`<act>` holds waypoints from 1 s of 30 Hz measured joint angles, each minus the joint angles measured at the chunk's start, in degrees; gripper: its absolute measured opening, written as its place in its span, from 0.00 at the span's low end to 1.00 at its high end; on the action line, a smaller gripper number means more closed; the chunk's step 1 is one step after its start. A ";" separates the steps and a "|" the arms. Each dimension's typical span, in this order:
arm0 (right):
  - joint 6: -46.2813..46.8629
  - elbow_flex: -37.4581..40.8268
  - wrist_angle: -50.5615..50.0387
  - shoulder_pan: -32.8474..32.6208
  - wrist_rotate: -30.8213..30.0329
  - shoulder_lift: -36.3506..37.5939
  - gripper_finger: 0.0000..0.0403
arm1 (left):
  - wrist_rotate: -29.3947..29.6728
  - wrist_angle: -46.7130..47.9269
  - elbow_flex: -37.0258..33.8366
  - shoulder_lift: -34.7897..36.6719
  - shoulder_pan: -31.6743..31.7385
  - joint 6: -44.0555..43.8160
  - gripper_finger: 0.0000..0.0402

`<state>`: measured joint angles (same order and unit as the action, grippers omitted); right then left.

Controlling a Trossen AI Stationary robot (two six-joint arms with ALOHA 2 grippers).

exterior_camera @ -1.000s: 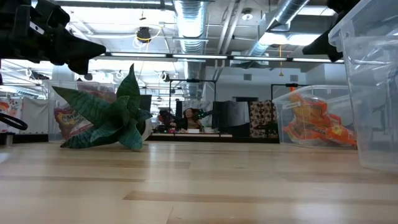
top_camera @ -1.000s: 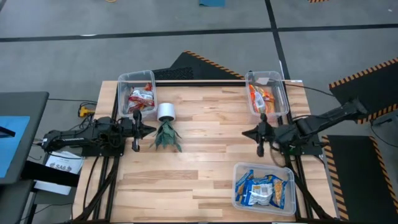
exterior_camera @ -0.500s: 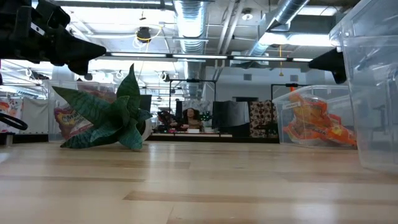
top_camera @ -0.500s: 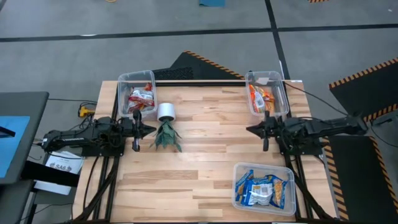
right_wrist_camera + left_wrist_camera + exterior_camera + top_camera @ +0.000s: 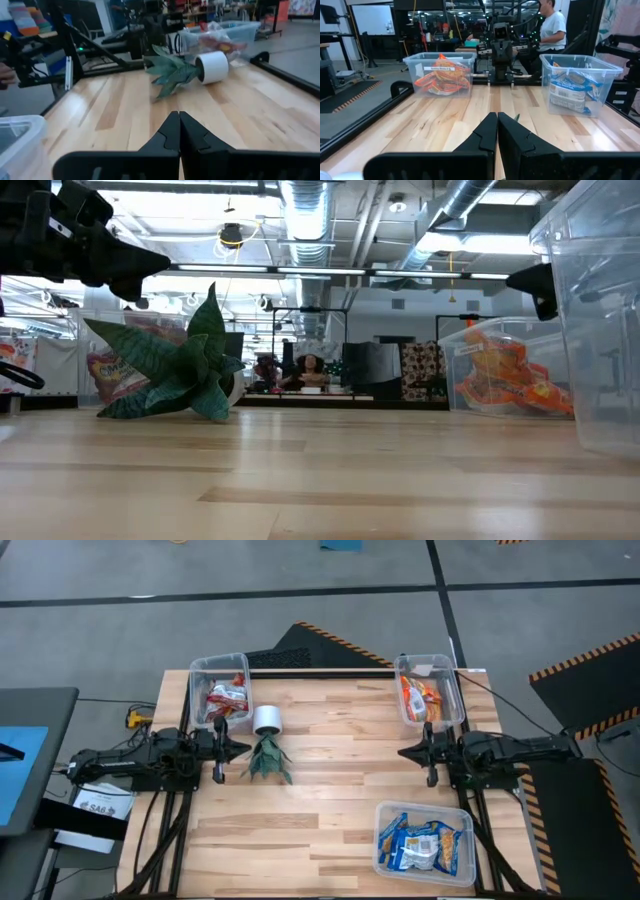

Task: Sort Maruchan noodles
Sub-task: Return to Home Position

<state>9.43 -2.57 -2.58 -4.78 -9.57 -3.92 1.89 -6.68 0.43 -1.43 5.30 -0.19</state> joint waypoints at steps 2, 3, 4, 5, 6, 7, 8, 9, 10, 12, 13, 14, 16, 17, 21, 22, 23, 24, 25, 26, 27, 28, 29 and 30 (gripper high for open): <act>-0.64 0.28 0.36 0.11 0.94 0.02 0.03 | -0.02 0.09 0.00 -0.02 -0.01 0.00 0.00; -1.02 0.43 0.86 0.06 0.93 0.04 0.03 | 0.00 0.19 0.00 -0.02 0.00 -0.02 0.00; -1.78 0.67 1.54 0.05 0.93 -0.36 0.03 | 0.00 0.53 0.00 -0.02 0.00 -0.02 0.00; -2.53 0.94 2.18 0.05 0.91 -0.93 0.03 | -0.01 0.97 0.00 -0.02 0.00 -0.21 0.00; -3.39 1.02 2.43 0.00 0.90 -1.37 0.04 | -0.02 1.50 0.00 -0.02 0.00 -0.83 0.00; -3.79 1.05 2.51 0.05 0.89 -1.76 0.04 | -0.02 2.16 0.00 -0.04 0.00 -1.77 0.00; -3.90 1.05 2.53 0.12 0.85 -2.16 0.05 | -0.02 2.78 0.00 -0.04 -0.02 -2.82 0.00; -3.91 1.05 2.49 0.18 0.81 -2.69 0.06 | -0.11 3.39 0.00 -0.04 0.00 -4.11 0.00; -3.91 1.05 2.47 0.26 0.82 -3.16 0.06 | -0.31 4.11 0.00 -0.04 0.00 -5.37 0.00; -3.90 1.05 2.46 0.42 0.78 -4.05 0.08 | -1.38 5.21 0.00 -0.05 -0.01 -6.27 0.00; -3.91 1.07 2.44 0.42 0.78 -4.53 0.08 | -1.62 5.23 0.00 -0.06 -0.02 -5.91 0.00; -3.90 1.09 2.44 0.41 0.78 -4.91 0.08 | -1.78 5.09 0.00 -0.06 -0.04 -5.27 0.00; -3.89 1.09 2.42 0.44 0.46 -5.73 0.08 | -3.34 4.65 0.00 -0.06 -0.04 -3.99 0.00; -3.89 1.09 2.41 0.44 0.45 -6.08 0.08 | -4.93 4.42 0.00 -0.06 -0.03 -3.46 0.00; -1.76 1.10 2.31 0.44 0.43 -7.35 0.08 | -10.96 3.83 0.20 -0.06 -0.13 -2.60 0.00; -1.70 1.11 2.29 0.44 0.41 -7.61 0.08 | -10.89 4.53 0.29 -0.05 -0.13 -2.60 0.00; -2.15 1.11 2.26 0.44 0.41 -7.89 0.08 | -10.46 4.99 0.39 -0.08 -0.12 -2.46 0.00; -3.07 1.14 2.26 0.44 0.41 -8.11 0.08 | -9.95 5.25 0.46 -0.07 -0.11 -2.31 0.00; -3.95 1.14 2.22 0.44 0.41 -8.25 0.08 | -9.48 5.36 0.49 -0.06 -0.11 -1.95 0.00; -4.75 1.14 2.22 0.44 0.41 -8.45 0.08 | -9.01 5.51 0.52 -0.06 -0.11 -1.72 0.00; -4.81 1.14 2.20 0.44 0.42 -8.66 0.08 | -8.64 5.62 0.53 -0.06 -0.11 -1.59 0.00; -4.81 1.16 2.18 0.43 0.43 -8.83 0.08 | -8.46 5.69 0.55 -0.06 -0.11 -1.57 0.00; -4.82 1.16 2.20 0.44 0.43 -8.93 0.08 | -8.39 5.71 0.55 -0.06 -0.11 -1.57 0.00; -4.83 1.16 2.19 0.44 0.43 -8.96 0.08 | -8.29 5.75 0.57 -0.06 -0.11 -1.57 0.00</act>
<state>4.60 -1.41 -0.39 -4.34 -9.15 -12.88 -6.40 -0.93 0.99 -1.50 5.19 -1.76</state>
